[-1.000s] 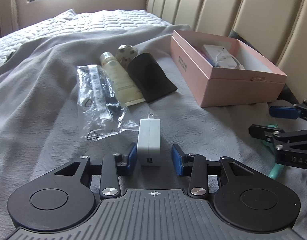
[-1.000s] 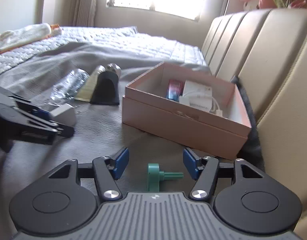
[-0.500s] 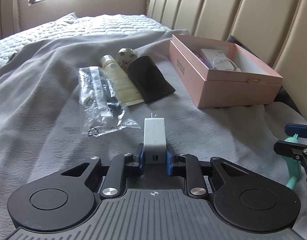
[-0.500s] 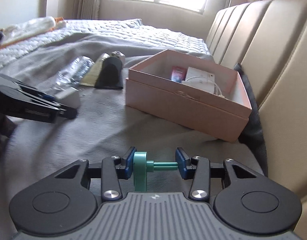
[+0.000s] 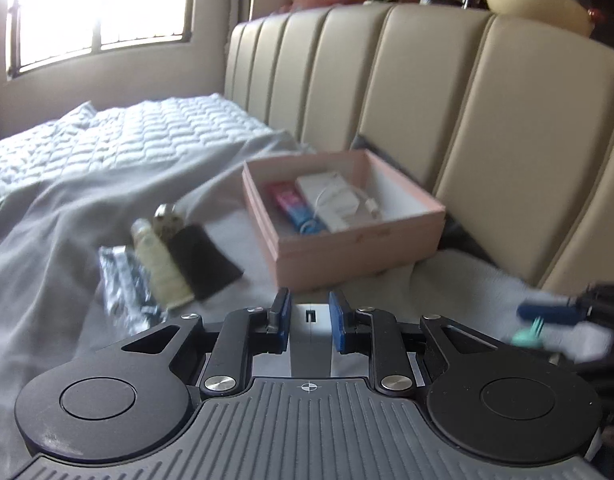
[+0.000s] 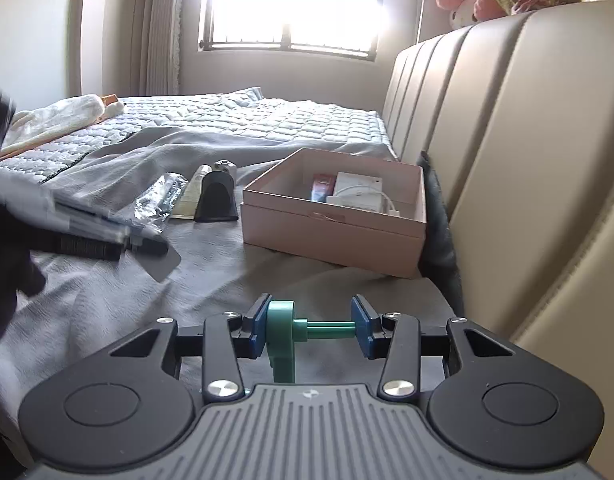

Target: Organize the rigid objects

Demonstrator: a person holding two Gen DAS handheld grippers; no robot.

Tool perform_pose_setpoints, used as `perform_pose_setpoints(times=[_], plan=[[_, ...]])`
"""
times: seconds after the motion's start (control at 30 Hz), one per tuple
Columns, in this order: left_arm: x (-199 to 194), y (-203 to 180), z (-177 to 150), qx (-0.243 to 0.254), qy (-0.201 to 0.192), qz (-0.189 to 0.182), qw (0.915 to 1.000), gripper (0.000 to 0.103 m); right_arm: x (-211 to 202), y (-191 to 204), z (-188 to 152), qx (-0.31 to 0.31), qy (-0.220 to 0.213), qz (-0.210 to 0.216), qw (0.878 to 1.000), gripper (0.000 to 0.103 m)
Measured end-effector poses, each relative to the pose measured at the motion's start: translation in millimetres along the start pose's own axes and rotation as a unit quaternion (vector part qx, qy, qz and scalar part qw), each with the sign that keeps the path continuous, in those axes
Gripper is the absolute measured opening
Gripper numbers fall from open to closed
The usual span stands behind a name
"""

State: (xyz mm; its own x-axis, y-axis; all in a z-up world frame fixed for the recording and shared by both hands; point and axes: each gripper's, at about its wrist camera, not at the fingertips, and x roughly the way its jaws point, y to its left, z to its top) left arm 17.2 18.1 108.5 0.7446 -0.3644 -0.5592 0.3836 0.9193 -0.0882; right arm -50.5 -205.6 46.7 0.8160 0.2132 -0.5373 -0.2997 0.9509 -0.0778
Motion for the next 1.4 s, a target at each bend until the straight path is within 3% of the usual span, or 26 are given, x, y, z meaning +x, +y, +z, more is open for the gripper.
perform_pose_setpoints(times=[0.2,0.3,0.4,0.57,0.73,0.8,0.9,1.03,1.1,1.2,1.3,1.4], plan=[[14,-40,103,0.042,-0.09,-0.007,0.995,0.024,3,-3,-12,0.0,0.008,0.01,1.0,0.042],[48,-38,143,-0.013,-0.086,-0.021,0.996,0.024,5,-6,-11,0.005,0.007,0.005,1.0,0.042],[61,-38,151,-0.041,-0.102,-0.032,0.9934,0.025,3,-10,-12,0.013,0.009,0.0,1.0,0.042],[54,-24,117,-0.053,-0.08,-0.038,0.9946,0.025,5,-19,-19,0.017,0.025,-0.007,1.0,0.042],[39,10,46,-0.067,-0.008,0.035,0.9971,0.025,17,-18,-14,0.017,0.041,-0.005,0.999,0.042],[33,26,16,-0.085,0.019,0.035,0.9956,0.025,20,-19,-2,0.025,0.042,0.003,0.999,0.042],[26,47,-20,-0.104,0.066,-0.005,0.9924,0.025,22,-27,33,0.046,0.029,0.006,0.999,0.042],[13,61,-35,-0.096,0.079,0.043,0.9913,0.025,25,-43,119,0.068,-0.029,-0.006,0.997,0.042],[8,68,-37,-0.101,0.077,0.053,0.9905,0.025,35,-53,165,0.099,-0.036,-0.014,0.994,0.042],[0,76,-43,-0.103,0.085,0.029,0.9907,0.025,62,-73,214,0.139,-0.002,-0.018,0.99,0.059],[-6,82,-55,-0.092,0.095,0.032,0.9907,0.025,76,-84,223,0.158,0.028,-0.036,0.986,0.059],[-3,95,-60,-0.115,0.101,0.057,0.9866,0.025,83,-76,211,0.139,0.038,-0.047,0.988,0.059]])
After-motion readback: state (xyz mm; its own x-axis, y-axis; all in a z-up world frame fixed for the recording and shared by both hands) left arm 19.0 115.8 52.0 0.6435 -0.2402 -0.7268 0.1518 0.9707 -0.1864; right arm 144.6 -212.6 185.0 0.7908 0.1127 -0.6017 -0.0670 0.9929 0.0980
